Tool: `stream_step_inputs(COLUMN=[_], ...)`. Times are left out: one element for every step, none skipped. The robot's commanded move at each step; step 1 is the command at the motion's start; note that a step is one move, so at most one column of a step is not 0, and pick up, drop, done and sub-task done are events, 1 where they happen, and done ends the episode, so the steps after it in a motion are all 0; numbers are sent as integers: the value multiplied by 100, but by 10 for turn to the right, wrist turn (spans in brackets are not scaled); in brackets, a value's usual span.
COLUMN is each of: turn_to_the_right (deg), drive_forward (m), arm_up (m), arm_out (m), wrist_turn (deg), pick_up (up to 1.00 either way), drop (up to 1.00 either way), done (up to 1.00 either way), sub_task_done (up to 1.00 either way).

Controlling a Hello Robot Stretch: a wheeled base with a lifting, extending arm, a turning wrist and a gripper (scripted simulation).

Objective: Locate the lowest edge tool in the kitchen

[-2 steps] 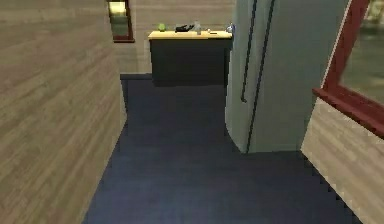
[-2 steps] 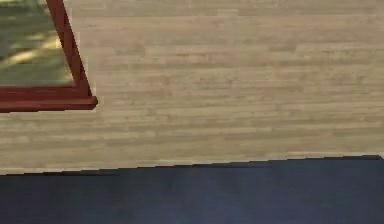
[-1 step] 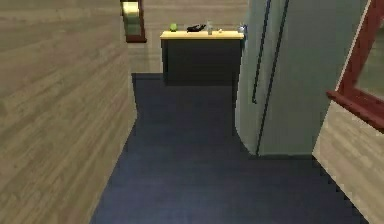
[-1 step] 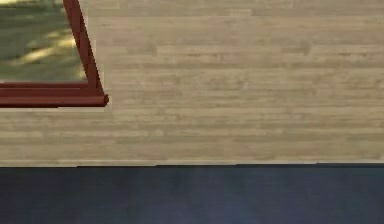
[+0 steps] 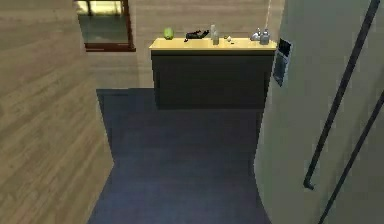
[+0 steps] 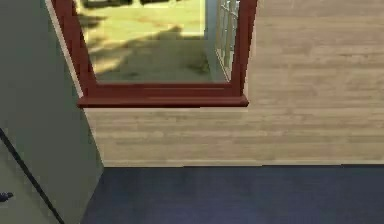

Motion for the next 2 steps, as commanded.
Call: stream_step_inputs(turn_to_the_right=[0,0], drive_forward=[100,100], arm_up=[0,0], arm_out=[0,0], wrist_turn=[0,0], pick_up=[0,0], drop=[0,0], done=[0,0], sub_task_done=[0,0])
